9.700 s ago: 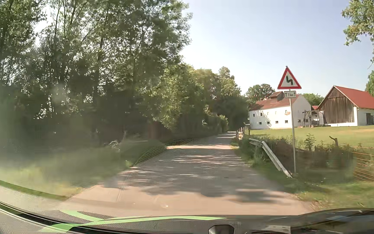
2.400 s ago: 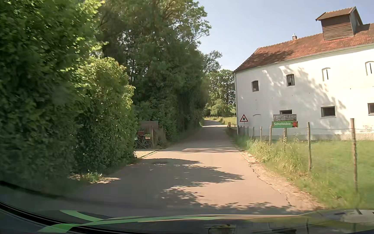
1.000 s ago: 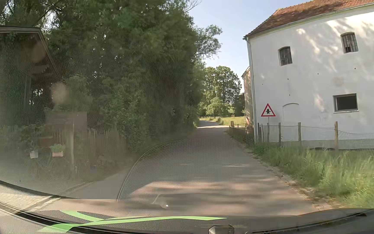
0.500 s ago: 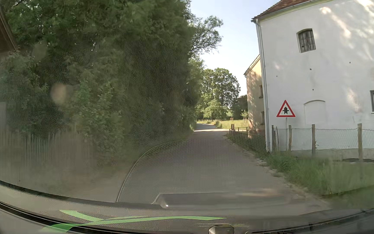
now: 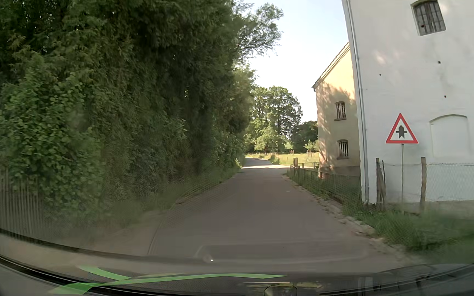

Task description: Follow the waypoints while adhering to traffic rules and regulations

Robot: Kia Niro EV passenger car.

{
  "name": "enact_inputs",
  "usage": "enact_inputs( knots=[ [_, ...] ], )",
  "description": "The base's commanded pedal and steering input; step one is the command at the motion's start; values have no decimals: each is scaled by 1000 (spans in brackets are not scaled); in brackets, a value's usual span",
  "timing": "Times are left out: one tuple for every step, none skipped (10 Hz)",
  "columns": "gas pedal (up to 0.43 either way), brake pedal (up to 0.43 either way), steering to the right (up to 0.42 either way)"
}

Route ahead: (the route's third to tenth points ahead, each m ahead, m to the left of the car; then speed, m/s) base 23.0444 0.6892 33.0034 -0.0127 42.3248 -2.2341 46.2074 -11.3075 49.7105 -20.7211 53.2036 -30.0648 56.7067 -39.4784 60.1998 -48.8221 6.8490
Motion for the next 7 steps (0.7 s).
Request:
enact_inputs(
  knots=[
    [110,0,10],
    [110,0,10],
    [110,0,10],
    [110,0,10],
    [110,0,9],
    [98,0,9],
    [98,0,8]
  ],
)
